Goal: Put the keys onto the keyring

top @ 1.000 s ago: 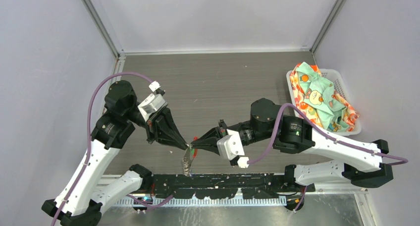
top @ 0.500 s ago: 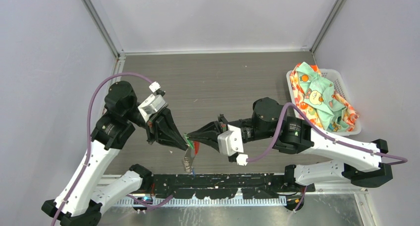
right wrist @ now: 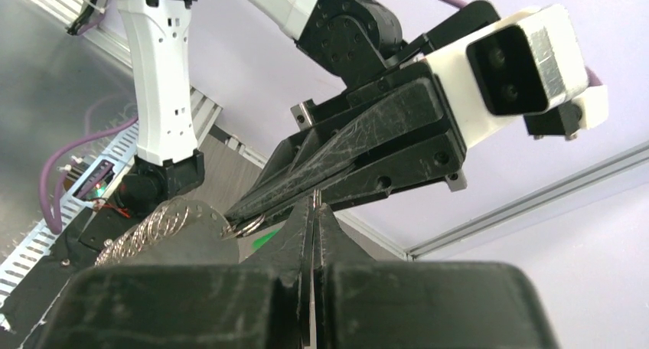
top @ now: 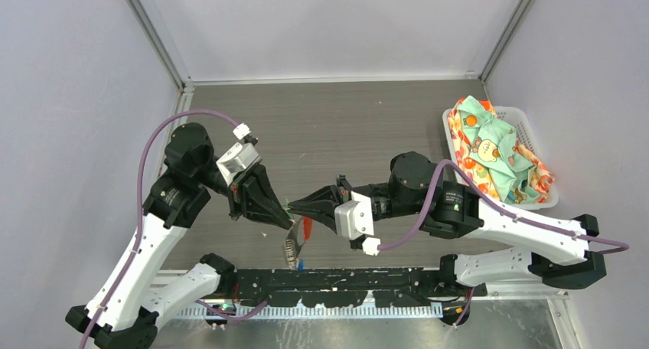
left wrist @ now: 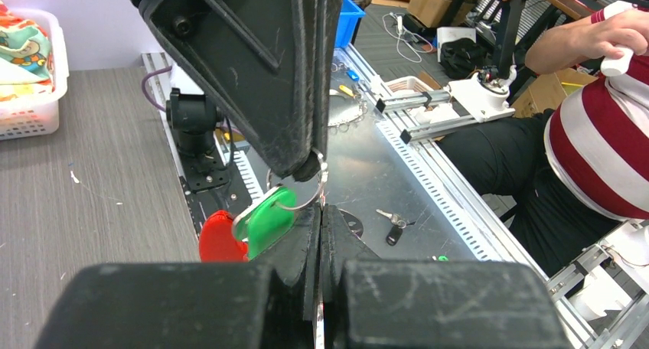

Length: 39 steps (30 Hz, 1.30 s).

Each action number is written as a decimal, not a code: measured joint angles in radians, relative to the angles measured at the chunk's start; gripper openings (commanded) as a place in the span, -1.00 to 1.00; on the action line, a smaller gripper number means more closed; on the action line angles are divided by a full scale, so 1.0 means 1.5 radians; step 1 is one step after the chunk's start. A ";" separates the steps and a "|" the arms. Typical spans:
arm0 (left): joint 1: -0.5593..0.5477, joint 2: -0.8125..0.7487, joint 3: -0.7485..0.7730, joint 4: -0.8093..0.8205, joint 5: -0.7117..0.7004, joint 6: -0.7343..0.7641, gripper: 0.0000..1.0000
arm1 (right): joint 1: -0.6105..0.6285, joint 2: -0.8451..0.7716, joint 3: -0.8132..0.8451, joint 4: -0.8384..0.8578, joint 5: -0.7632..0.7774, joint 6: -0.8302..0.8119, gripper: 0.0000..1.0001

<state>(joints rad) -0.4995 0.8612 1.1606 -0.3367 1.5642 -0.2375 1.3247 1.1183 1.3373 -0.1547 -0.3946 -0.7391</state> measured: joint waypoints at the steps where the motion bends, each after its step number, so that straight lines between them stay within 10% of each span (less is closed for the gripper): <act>1: 0.000 0.000 0.000 0.000 0.000 0.000 -0.99 | 0.000 -0.002 -0.003 -0.002 0.004 -0.001 -0.98; 39: 0.000 -0.001 0.000 0.000 0.000 0.001 -0.99 | 0.001 -0.052 -0.048 -0.079 -0.048 -0.032 -0.98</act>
<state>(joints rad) -0.4995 0.8597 1.1606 -0.3370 1.5639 -0.2356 1.3266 1.0405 1.2659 -0.2726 -0.4660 -0.7868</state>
